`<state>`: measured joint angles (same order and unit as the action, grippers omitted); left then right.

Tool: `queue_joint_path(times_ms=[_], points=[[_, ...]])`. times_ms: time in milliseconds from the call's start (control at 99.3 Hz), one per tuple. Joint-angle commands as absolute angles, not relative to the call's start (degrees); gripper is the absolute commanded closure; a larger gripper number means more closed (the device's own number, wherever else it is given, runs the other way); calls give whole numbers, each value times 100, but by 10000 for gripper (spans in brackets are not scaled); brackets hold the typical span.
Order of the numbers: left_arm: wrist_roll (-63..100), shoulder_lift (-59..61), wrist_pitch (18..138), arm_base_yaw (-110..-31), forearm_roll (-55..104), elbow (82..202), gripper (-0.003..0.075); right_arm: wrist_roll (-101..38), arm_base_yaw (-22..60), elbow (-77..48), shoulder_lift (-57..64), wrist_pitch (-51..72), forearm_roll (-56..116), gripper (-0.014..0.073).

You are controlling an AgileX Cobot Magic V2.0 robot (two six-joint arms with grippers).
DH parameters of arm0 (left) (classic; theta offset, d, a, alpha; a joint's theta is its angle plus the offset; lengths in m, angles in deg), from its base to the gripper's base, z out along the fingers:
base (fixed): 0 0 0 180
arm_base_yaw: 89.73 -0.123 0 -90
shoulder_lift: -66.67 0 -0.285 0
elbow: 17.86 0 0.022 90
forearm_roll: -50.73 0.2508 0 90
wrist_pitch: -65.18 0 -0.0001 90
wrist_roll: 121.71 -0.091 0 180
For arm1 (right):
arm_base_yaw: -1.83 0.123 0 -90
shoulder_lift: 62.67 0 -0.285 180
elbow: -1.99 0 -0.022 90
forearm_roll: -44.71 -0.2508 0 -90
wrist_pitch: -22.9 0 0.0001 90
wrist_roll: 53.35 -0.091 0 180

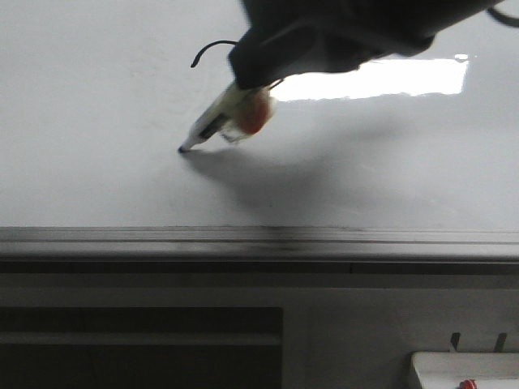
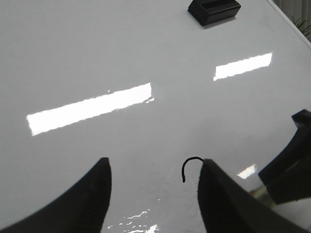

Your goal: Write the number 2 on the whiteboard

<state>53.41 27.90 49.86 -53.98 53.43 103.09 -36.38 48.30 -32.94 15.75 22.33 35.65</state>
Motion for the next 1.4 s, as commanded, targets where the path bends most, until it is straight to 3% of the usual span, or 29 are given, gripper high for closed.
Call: queue_joint_path(times_ms=[0, 332, 574, 1077, 1269, 1389], points=[[5402, 2785, 4555, -5414, 5289, 10481, 356, -3598, 4875, -3124, 1790, 2752, 3429, 663], [5402, 2785, 4555, -5414, 5289, 10481, 356, -3598, 4128, -3564, 1172, 1734, 3331, 663], [5402, 2785, 4555, -5414, 5289, 10481, 356, -3598, 3783, -4137, 433, 1742, 3321, 663], [5402, 2785, 4852, -5414, 5262, 10481, 356, -3598, 5546, -3404, 211, 1445, 3514, 664], [5402, 2785, 4972, -5361, 5274, 10481, 356, -3598, 5815, -3128, 288, 1518, 3526, 664], [5402, 2785, 5694, -4936, 5636, 10481, 356, -3598, 5815, -2821, 519, 1266, 3719, 664]])
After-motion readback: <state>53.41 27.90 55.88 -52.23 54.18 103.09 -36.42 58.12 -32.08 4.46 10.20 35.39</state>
